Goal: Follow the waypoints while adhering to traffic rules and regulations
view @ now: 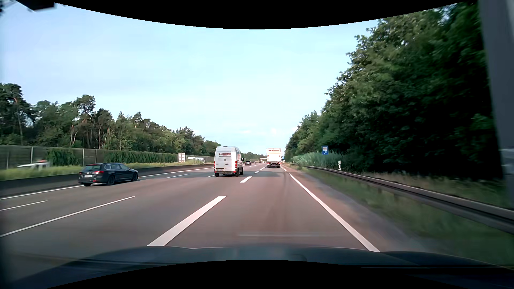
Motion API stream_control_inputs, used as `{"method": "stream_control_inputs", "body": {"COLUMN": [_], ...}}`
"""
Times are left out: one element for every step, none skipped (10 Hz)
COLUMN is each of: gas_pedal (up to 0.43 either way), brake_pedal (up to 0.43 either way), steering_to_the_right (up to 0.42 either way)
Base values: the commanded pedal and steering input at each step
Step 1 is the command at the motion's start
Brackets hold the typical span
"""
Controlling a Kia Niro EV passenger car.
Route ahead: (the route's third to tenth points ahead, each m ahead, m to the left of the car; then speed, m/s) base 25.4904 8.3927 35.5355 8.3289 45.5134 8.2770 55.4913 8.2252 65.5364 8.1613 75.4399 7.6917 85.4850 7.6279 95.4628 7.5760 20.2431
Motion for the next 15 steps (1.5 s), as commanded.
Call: {"method": "stream_control_inputs", "body": {"gas_pedal": [0.118,0.118,0.118,0.118,0.118,0.118,0.118,0.118,0.118,0.118,0.118,0.118,0.118,0.118,0.118], "brake_pedal": [0.0,0.0,0.0,0.0,0.0,0.0,0.0,0.0,0.0,0.0,0.0,0.0,0.0,0.0,0.0], "steering_to_the_right": [-0.004,-0.004,-0.004,-0.004,-0.004,-0.004,-0.004,-0.004,-0.003,-0.003,-0.003,-0.003,-0.003,-0.003,-0.003]}}
